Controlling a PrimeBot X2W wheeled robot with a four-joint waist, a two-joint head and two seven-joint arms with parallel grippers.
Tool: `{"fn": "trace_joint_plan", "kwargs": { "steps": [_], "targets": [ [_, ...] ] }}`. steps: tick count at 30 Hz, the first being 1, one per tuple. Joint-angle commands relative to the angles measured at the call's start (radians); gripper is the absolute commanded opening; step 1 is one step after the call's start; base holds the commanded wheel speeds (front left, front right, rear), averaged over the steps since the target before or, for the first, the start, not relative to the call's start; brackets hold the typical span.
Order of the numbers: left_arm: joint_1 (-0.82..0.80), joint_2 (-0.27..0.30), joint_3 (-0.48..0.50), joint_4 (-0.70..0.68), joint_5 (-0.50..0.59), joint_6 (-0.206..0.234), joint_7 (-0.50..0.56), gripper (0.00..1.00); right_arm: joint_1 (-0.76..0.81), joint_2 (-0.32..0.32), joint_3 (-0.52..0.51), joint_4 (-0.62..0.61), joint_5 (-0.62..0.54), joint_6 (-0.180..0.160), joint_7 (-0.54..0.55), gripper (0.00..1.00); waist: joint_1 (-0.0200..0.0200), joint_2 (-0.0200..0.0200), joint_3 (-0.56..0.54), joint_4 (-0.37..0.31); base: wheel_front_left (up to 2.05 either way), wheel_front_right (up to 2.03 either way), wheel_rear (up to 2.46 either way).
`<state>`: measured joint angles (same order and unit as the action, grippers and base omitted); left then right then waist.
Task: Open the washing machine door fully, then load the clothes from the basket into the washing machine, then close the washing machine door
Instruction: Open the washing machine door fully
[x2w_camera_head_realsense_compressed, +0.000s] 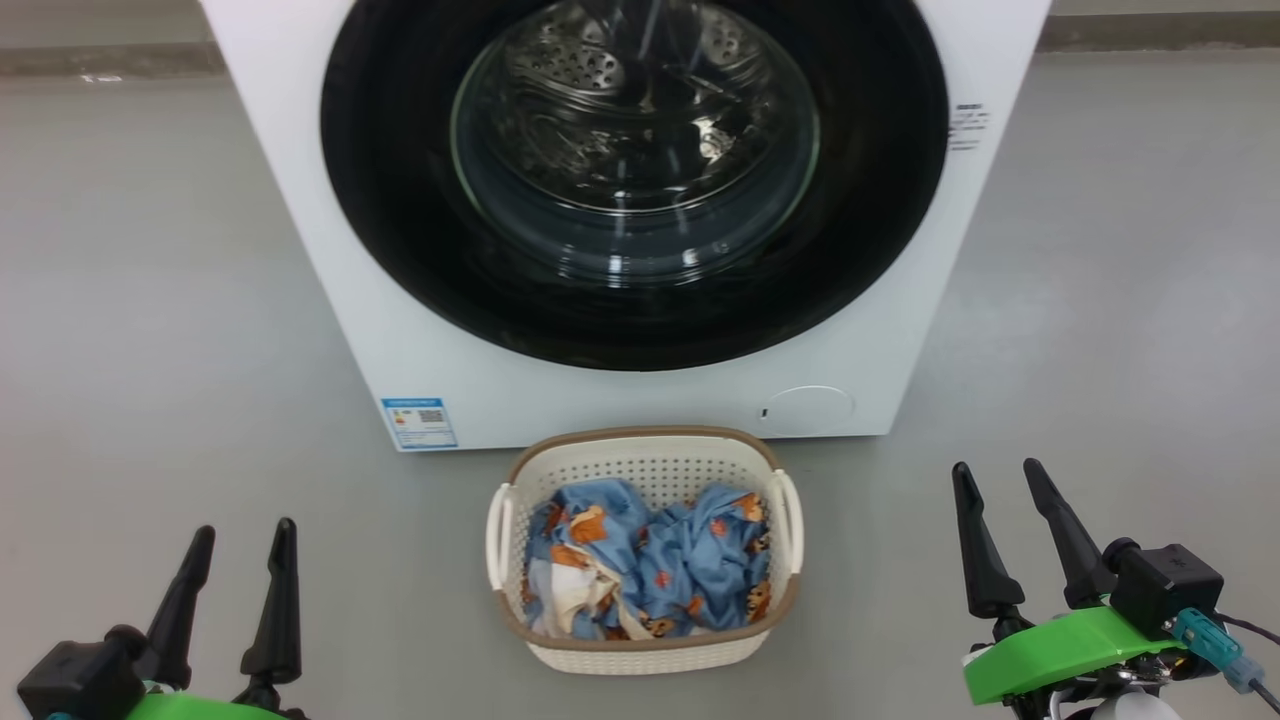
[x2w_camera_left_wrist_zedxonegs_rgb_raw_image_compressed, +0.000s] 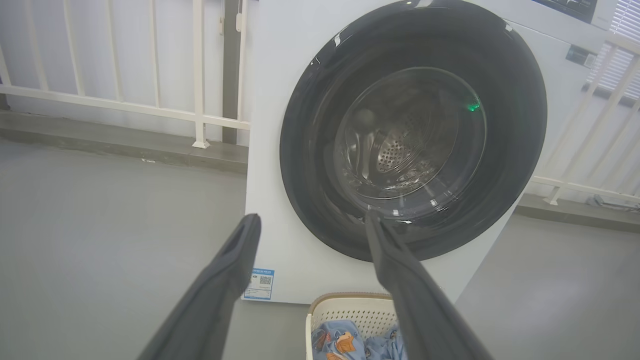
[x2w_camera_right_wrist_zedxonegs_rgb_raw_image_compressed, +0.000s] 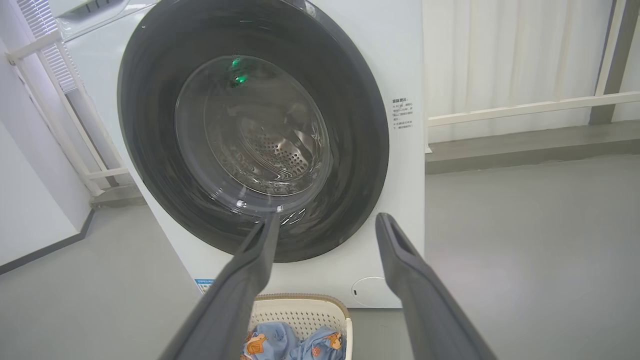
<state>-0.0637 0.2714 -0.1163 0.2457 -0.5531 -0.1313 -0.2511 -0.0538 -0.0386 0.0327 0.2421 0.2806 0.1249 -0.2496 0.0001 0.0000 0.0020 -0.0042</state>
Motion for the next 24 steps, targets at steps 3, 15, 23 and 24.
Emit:
{"fn": "trace_joint_plan", "kwargs": {
  "steps": [3,15,23,24],
  "targets": [
    [-0.041,0.029,0.040,-0.027,0.007,0.001,-0.011,1.00,-0.036,-0.012,0.020,-0.023,-0.001,0.006,-0.012,1.00,0.0000,0.0000,0.000,0.000,1.18,1.18,-2.37],
    [-0.036,0.034,0.028,-0.033,-0.023,0.001,-0.011,1.00,-0.035,-0.012,0.018,-0.021,0.005,0.006,-0.012,1.00,0.0000,0.0000,0.001,0.000,1.08,1.08,-2.17],
    [-0.034,0.043,0.021,-0.036,-0.038,0.001,-0.011,1.00,-0.031,-0.012,0.015,-0.026,0.005,0.006,-0.012,1.00,0.0000,0.0000,0.007,-0.002,0.39,0.39,-0.78],
    [-0.034,0.044,0.021,-0.036,-0.039,0.001,-0.011,1.00,-0.031,-0.012,0.015,-0.027,0.004,0.006,-0.012,1.00,0.0000,0.0000,0.008,-0.002,0.03,0.03,-0.07]
  ]
}}
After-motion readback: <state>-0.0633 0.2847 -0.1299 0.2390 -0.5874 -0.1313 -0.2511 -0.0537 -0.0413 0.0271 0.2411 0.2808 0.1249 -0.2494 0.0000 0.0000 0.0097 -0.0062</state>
